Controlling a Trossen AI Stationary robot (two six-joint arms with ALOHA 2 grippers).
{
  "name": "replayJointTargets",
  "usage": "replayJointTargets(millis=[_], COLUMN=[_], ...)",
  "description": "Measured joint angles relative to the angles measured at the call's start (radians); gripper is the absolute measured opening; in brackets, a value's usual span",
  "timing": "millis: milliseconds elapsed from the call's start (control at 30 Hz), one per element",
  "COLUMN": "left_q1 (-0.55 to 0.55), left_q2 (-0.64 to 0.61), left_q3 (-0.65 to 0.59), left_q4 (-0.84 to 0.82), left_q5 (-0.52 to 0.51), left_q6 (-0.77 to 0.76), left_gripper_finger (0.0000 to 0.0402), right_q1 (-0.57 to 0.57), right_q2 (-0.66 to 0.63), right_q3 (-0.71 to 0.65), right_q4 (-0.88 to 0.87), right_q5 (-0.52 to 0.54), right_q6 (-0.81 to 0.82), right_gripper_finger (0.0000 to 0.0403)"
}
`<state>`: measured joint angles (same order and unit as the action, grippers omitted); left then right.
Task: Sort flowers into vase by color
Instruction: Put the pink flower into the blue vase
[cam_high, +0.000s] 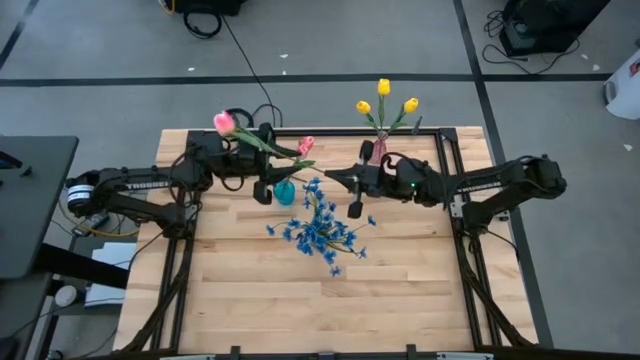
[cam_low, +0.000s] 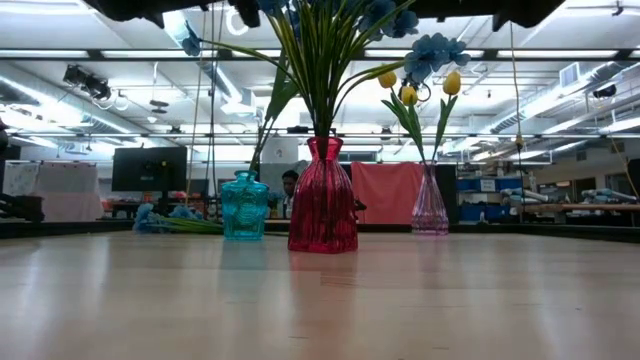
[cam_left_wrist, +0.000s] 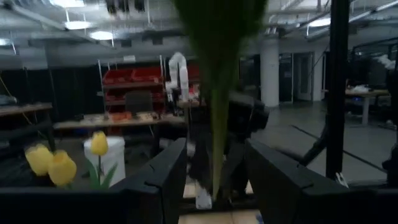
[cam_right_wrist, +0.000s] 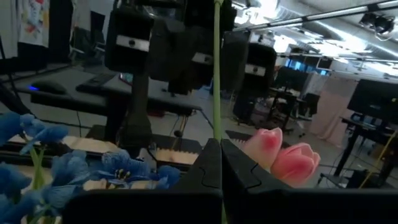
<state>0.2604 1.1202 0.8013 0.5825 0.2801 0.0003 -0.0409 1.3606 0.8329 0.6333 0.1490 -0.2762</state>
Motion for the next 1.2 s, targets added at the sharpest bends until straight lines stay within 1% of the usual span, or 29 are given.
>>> replayJointTargets(millis=[100, 200, 333, 467, 500, 600, 700, 733, 867, 967, 1067, 1133, 1200], left_q1=[0.000, 0.006, 0.024, 0.039, 0.043, 0.062, 0.083, 0.091, 0.125, 0.134, 0.134, 0.134, 0.135], left_q2=[-0.002, -0.003, -0.004, -0.004, -0.004, -0.004, -0.019, -0.030, -0.108, -0.175, -0.229, -0.257, -0.279], left_q3=[0.001, 0.001, 0.001, 0.001, 0.001, 0.001, 0.001, 0.003, 0.064, 0.123, 0.185, 0.218, 0.241], left_q4=[0.021, 0.025, 0.017, 0.014, 0.014, -0.009, -0.066, -0.090, -0.315, -0.498, -0.674, -0.771, -0.835], left_q5=[-0.002, -0.012, -0.045, -0.045, -0.045, -0.046, -0.052, -0.053, -0.046, -0.044, -0.036, 0.002, 0.061], left_q6=[0.024, 0.025, 0.023, 0.022, 0.020, 0.019, 0.020, 0.020, 0.047, 0.089, 0.114, 0.117, 0.102], left_gripper_finger=[0.0166, 0.0144, 0.0093, 0.0020, 0.0012, 0.0010, 0.0006, 0.0006, 0.0004, 0.0004, 0.0006, 0.0007, 0.0008], right_q1=[-0.015, -0.025, -0.028, -0.028, -0.028, -0.028, -0.028, -0.028, -0.033, -0.052, -0.077, -0.090, -0.094], right_q2=[0.015, 0.027, 0.041, 0.047, 0.047, 0.045, 0.022, 0.004, -0.089, -0.141, -0.152, -0.144, -0.131], right_q3=[0.006, 0.006, 0.006, 0.006, 0.006, 0.006, 0.006, 0.006, 0.006, 0.006, 0.006, 0.004, -0.009], right_q4=[0.000, 0.007, 0.022, 0.031, 0.029, 0.030, 0.023, 0.010, -0.104, -0.238, -0.375, -0.440, -0.439], right_q5=[-0.011, -0.010, 0.028, 0.068, 0.071, 0.090, 0.120, 0.134, 0.138, 0.110, 0.102, 0.097, 0.089], right_q6=[0.000, 0.002, -0.008, -0.011, -0.011, -0.008, 0.003, 0.014, 0.053, 0.106, 0.168, 0.207, 0.233], right_gripper_finger=[0.0001, 0.0003, 0.0016, 0.0041, 0.0049, 0.0078, 0.0112, 0.0122, 0.0153, 0.0164, 0.0166, 0.0165, 0.0165])
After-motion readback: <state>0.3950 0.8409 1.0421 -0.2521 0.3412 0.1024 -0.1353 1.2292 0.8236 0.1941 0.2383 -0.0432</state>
